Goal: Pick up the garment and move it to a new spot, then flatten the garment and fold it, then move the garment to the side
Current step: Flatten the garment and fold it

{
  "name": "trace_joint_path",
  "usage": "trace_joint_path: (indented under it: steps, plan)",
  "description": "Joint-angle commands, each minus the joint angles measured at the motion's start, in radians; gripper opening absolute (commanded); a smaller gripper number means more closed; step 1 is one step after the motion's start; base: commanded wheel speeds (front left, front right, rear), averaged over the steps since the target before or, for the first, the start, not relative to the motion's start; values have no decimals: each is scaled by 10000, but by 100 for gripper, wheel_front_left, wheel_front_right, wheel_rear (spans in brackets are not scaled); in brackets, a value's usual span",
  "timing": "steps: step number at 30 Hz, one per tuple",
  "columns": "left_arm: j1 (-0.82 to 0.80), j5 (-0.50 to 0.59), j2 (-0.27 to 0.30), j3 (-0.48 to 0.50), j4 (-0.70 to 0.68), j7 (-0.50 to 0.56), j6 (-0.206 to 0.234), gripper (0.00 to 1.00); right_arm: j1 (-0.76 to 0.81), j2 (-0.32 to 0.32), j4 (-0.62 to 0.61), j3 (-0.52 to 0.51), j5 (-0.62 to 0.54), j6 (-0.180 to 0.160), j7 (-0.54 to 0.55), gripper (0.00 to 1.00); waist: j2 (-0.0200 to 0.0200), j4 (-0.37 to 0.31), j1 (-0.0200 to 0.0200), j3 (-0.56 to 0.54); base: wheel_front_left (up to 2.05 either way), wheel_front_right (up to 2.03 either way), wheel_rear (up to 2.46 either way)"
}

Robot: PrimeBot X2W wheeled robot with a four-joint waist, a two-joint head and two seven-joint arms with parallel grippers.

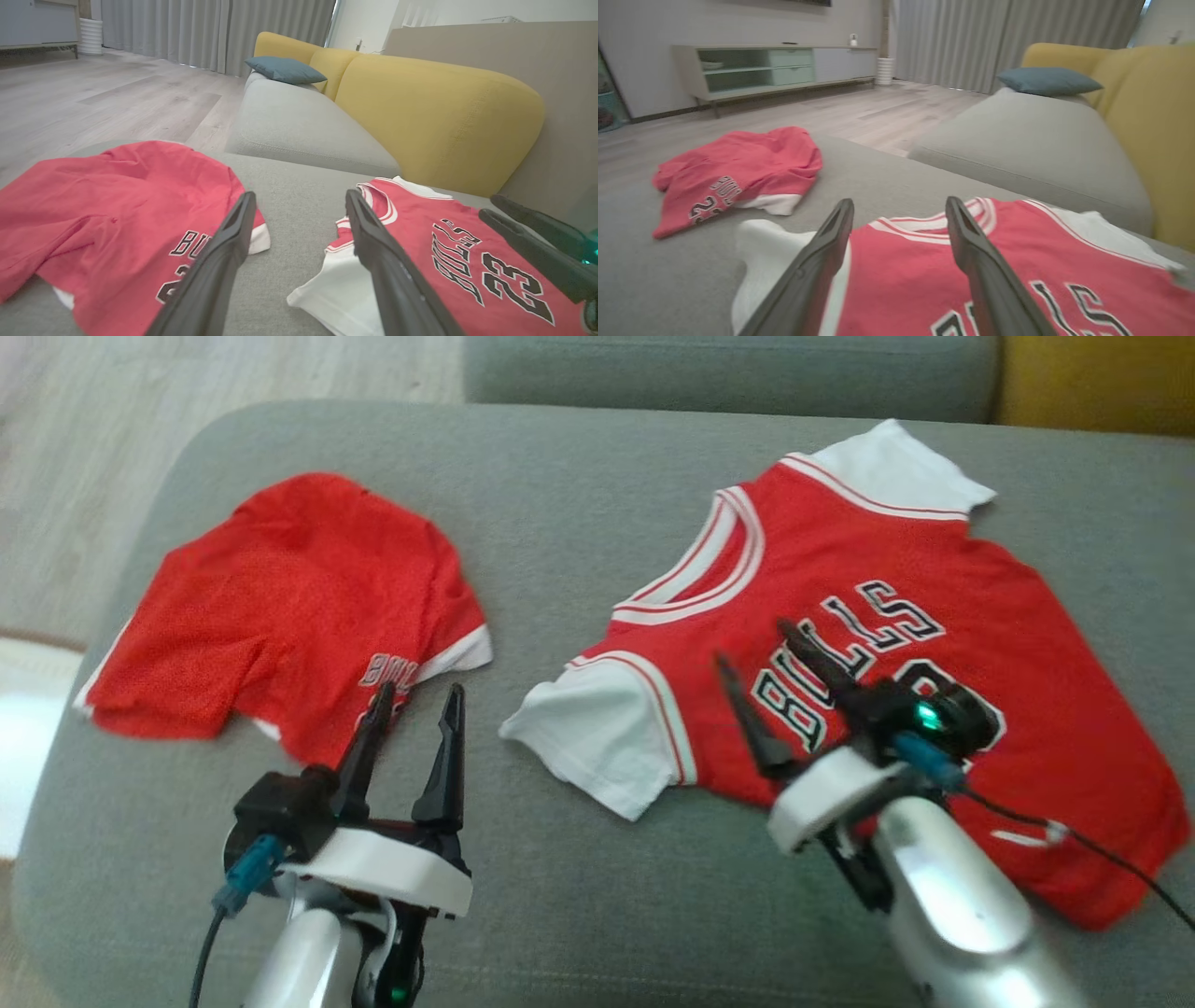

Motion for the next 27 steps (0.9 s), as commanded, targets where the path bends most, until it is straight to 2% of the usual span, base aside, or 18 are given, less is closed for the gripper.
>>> trace_joint_path:
  steps: [1, 8, 13, 18, 27]
  plan:
    - [-128, 51, 60, 402, -383, -53, -21, 100, 98, 90, -459, -255, -141, 39, -108, 100, 0, -275, 0, -143, 0, 0, 0]
    - [6, 20, 60, 331, -510, -53, 9, 100, 1584, 89, -1228, -3093, -509, 39, -107, 100, 0, -776, 0, -321, 0, 0, 0]
    - [89, 67, 60, 311, -514, -53, -18, 100, 2245, 123, -1305, -3997, -602, 39, 38, 100, 0, -979, 0, -332, 0, 0, 0]
    - [62, 132, 60, 339, -492, -53, -79, 100, 2091, 131, -1273, -4966, -579, 39, 263, 100, 0, -1037, 0, -256, 0, 0, 0]
    - [-95, 231, 60, 314, -430, -53, -174, 100, 1177, 134, -269, -8202, -1678, 39, 1331, 100, 0, -753, 0, 209, 0, 0, 0]
